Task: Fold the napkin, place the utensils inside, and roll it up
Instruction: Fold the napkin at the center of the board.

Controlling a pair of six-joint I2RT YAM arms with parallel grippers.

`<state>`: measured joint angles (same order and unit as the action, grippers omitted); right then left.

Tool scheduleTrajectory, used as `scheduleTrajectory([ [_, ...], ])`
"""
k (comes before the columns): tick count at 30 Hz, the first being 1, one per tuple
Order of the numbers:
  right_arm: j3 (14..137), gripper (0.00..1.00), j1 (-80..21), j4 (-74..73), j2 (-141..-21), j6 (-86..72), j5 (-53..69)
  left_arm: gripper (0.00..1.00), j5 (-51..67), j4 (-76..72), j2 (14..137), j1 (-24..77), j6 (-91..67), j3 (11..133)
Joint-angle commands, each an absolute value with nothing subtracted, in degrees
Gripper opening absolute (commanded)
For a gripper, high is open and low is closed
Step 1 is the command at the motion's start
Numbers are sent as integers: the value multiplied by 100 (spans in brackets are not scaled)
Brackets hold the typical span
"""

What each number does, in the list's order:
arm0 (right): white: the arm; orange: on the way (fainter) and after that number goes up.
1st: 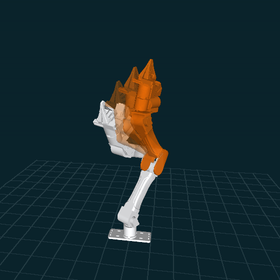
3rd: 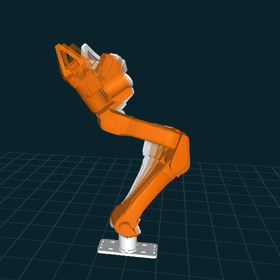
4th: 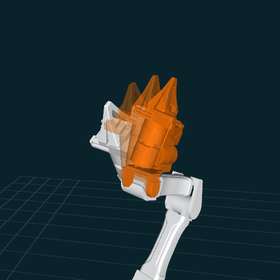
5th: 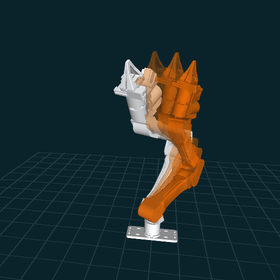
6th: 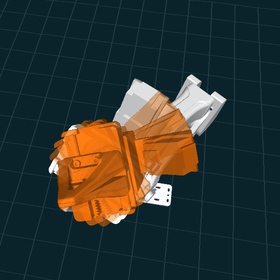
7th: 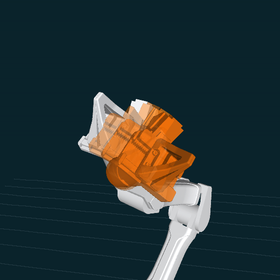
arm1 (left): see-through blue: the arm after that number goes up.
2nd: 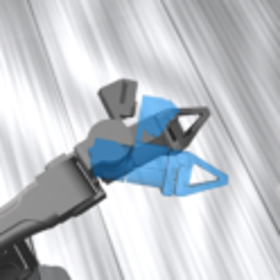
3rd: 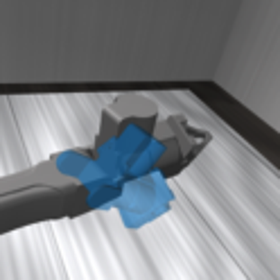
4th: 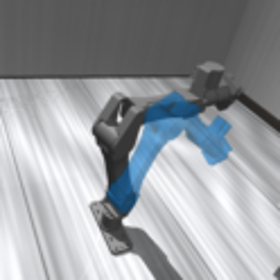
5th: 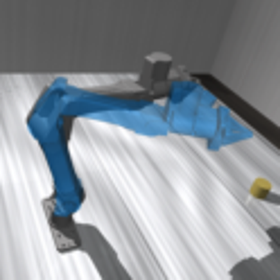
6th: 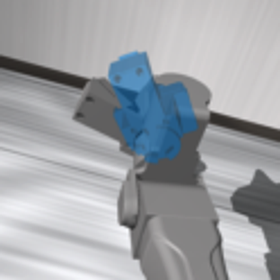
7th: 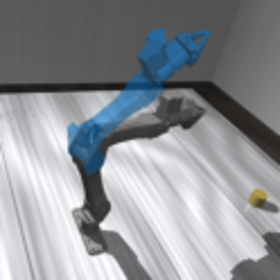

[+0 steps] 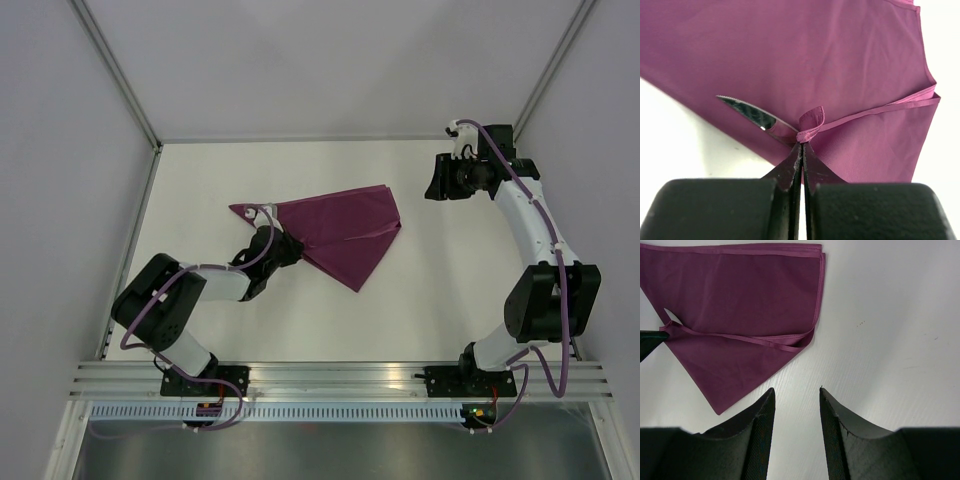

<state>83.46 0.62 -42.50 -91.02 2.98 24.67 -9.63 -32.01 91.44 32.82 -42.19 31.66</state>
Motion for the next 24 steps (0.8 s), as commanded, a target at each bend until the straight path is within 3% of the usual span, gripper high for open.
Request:
scheduleTrajectory([
  [1,8587,47,35,-4350,-9158,299,2294,2,-809,-3533,8982,3182,-4439,3094],
  [24,8561,47,-141,-4430,-9299,510,2224,2,-563,-3753,9281,2848,-4491,3173],
])
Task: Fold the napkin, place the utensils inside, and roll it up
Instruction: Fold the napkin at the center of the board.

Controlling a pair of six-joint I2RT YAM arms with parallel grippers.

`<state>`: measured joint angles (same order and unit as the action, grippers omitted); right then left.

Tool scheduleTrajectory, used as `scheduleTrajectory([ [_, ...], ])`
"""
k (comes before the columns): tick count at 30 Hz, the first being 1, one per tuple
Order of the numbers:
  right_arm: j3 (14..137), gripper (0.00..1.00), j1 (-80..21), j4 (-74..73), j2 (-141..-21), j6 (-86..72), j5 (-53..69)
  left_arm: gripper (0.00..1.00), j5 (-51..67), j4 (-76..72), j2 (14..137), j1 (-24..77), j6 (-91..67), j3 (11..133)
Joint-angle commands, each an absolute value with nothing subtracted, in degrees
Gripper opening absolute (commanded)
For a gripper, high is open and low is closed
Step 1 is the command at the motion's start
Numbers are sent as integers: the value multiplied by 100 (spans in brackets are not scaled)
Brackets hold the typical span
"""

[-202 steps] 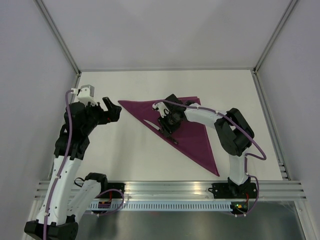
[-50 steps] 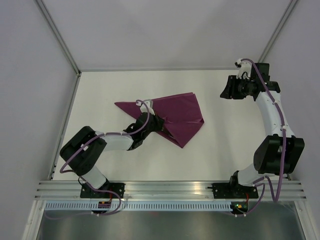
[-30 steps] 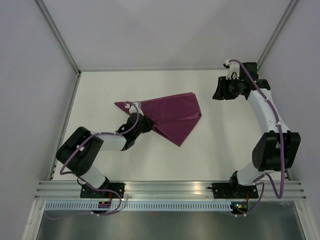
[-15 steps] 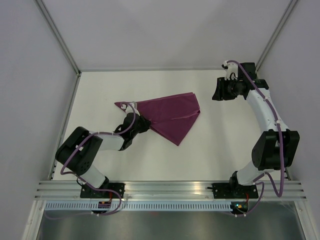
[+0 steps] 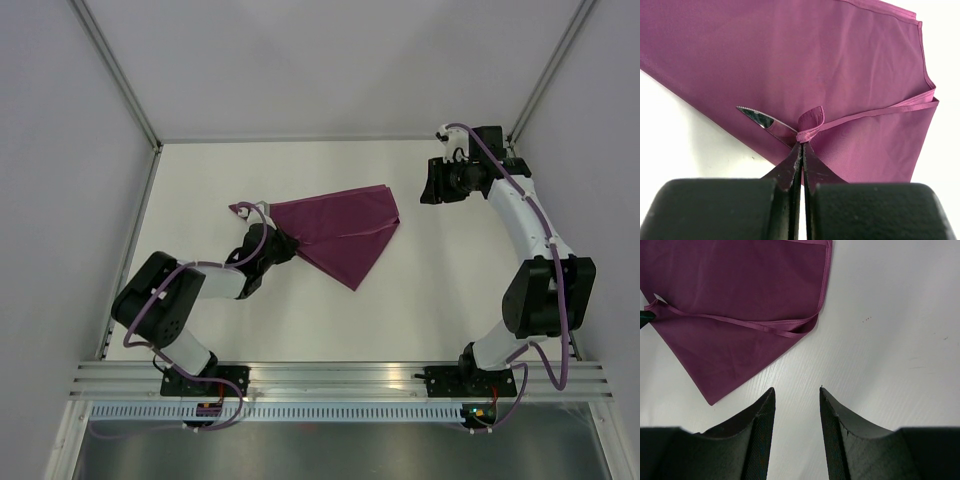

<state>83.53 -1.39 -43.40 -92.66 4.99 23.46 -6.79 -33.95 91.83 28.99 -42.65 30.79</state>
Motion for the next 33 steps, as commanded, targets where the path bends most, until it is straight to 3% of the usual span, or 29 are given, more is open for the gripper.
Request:
scheduleTrajectory([
  [1,8552,47,-141,-4430,-9299,518,2232,2,-562,-3762,9299,2839,-4491,3164],
  [9,8534,47,-141,-4456,-9308,606,2224,3,-466,-3867,9413,2760,-4553,3147],
  [11,8525,47,-141,-4474,-9308,624,2232,17,-457,-3911,9387,2742,-4553,3120],
  [13,8525,47,-141,-4474,-9308,642,2241,24,-466,-3929,9299,2716,-4535,3076],
  [15,8525,47,-141,-4482,-9308,668,2250,40,-475,-3929,9220,2690,-4465,3076],
  [20,8552,47,-132,-4509,-9308,721,2267,54,-536,-3718,8799,2514,-4333,3103],
  [29,8552,47,-141,-4518,-9325,791,2443,56,-1238,-2392,7937,1706,-4561,3190],
  [33,8552,47,-141,-4483,-9334,809,2566,59,-1336,-1776,8102,1136,-4746,3576],
])
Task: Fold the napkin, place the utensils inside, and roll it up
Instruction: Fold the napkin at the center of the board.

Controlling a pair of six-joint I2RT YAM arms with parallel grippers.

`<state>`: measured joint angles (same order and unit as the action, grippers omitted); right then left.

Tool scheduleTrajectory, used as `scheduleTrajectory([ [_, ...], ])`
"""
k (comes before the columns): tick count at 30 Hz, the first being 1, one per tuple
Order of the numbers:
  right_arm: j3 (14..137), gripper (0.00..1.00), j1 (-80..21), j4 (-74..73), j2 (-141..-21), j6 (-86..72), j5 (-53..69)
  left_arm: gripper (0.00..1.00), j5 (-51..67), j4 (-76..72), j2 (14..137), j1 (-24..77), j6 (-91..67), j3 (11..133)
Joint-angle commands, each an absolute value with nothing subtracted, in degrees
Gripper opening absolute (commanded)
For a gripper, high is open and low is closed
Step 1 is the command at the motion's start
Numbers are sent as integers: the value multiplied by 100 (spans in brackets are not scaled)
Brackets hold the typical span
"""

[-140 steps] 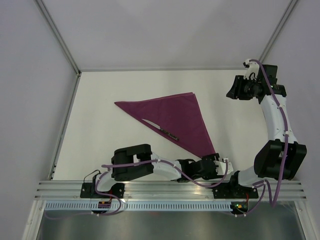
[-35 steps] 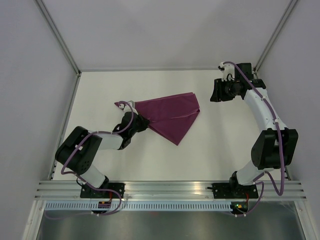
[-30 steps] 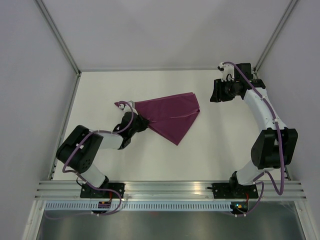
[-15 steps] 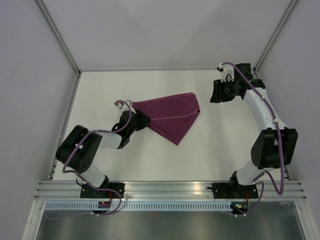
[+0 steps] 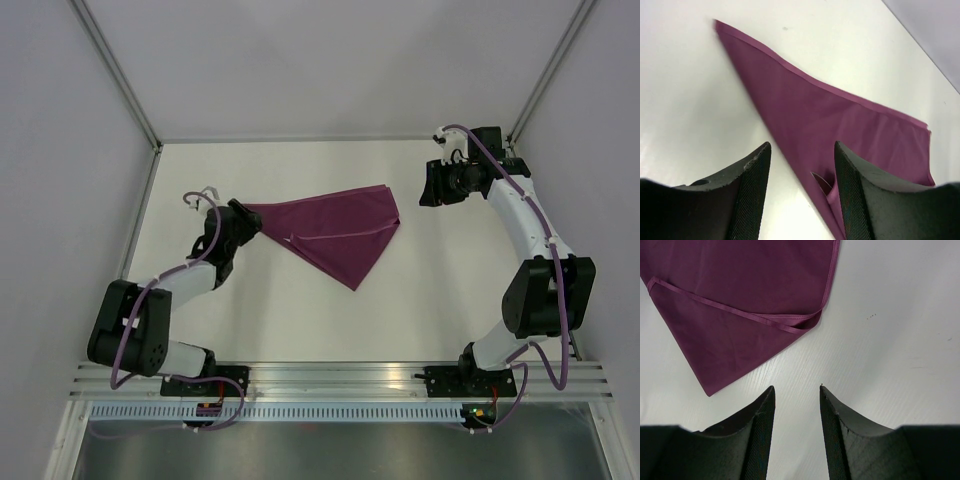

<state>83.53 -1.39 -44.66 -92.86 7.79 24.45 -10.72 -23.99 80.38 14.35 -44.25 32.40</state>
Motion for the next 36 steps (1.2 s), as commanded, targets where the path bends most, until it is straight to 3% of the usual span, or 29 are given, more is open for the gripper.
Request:
scheduleTrajectory([
  [1,8552,47,-141,-4474,-9343,800,2593,59,-1188,-1654,8182,1029,-4798,3647],
  [9,8613,47,-141,-4412,-9422,791,2795,54,-484,-1626,9411,256,-4869,4271],
  [26,8552,46,-132,-4254,-9598,817,2918,52,-422,-1609,10459,88,-5185,5018],
  [32,8473,45,-141,-4192,-9615,844,2944,43,-580,-1292,10643,88,-5264,5343],
  [35,8455,45,-141,-4192,-9624,844,2962,35,-563,-1196,10766,88,-5256,5510],
  [36,8455,45,-141,-4192,-9615,852,2962,29,-536,-1178,10793,88,-5238,5537],
])
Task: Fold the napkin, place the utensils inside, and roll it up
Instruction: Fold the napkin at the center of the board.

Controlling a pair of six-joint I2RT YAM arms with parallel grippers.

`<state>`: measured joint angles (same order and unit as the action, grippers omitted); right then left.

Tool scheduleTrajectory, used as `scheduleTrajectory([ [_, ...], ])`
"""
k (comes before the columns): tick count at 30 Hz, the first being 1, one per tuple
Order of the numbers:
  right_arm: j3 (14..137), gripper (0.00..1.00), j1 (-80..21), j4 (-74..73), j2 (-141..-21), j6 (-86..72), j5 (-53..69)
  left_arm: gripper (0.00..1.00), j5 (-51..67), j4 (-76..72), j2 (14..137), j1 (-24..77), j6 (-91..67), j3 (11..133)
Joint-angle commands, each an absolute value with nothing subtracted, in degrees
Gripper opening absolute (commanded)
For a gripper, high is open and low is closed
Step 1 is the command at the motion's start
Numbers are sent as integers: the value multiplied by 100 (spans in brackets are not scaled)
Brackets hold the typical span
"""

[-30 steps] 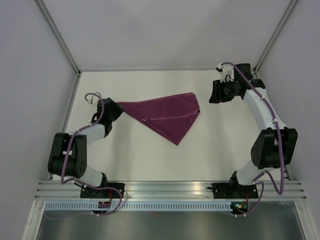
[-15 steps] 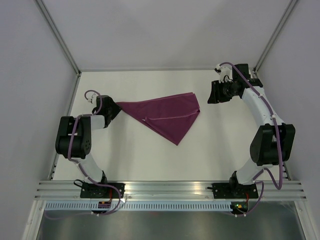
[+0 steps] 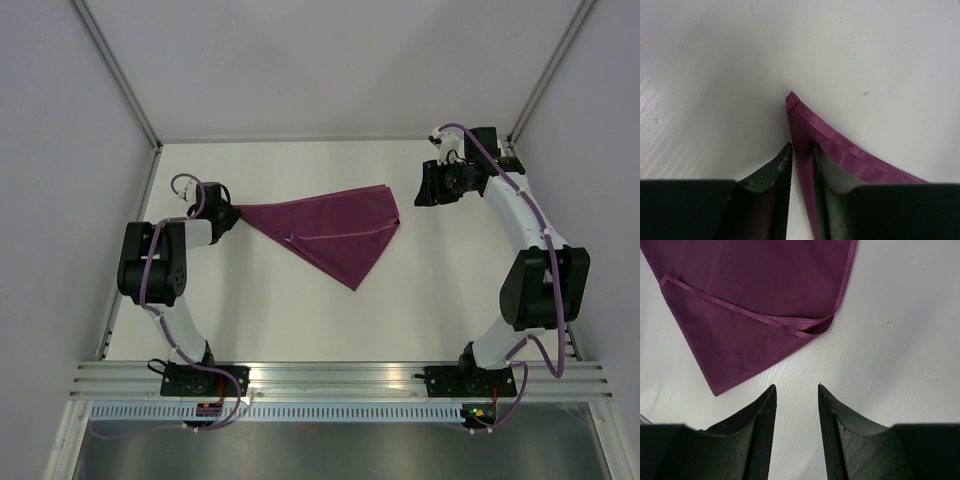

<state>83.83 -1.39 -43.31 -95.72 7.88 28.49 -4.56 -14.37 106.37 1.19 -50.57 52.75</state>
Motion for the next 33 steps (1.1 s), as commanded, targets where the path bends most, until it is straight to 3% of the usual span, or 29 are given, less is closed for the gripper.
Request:
scheduleTrajectory([
  [1,8446,45,-141,-4192,-9615,861,2962,25,-519,-1186,10793,88,-5230,5555],
  [6,8437,44,-141,-4210,-9615,870,2971,6,-229,-1660,10600,97,-5002,5415],
  [9,8437,44,-141,-4228,-9615,896,3006,2,139,-2204,10363,97,-4782,5212],
  [14,8403,44,-141,-4289,-9571,940,3023,2,667,-3092,9836,97,-4579,4747],
  [20,8341,45,-158,-4438,-9536,1098,3085,2,2309,-4279,9747,246,-4246,4693],
  [27,8227,44,-246,-4623,-9466,1274,3024,2,4162,-4491,10028,861,-3569,4878],
  [33,8121,44,-281,-4746,-9343,1371,2962,2,4974,-3983,10230,1502,-2912,4930],
])
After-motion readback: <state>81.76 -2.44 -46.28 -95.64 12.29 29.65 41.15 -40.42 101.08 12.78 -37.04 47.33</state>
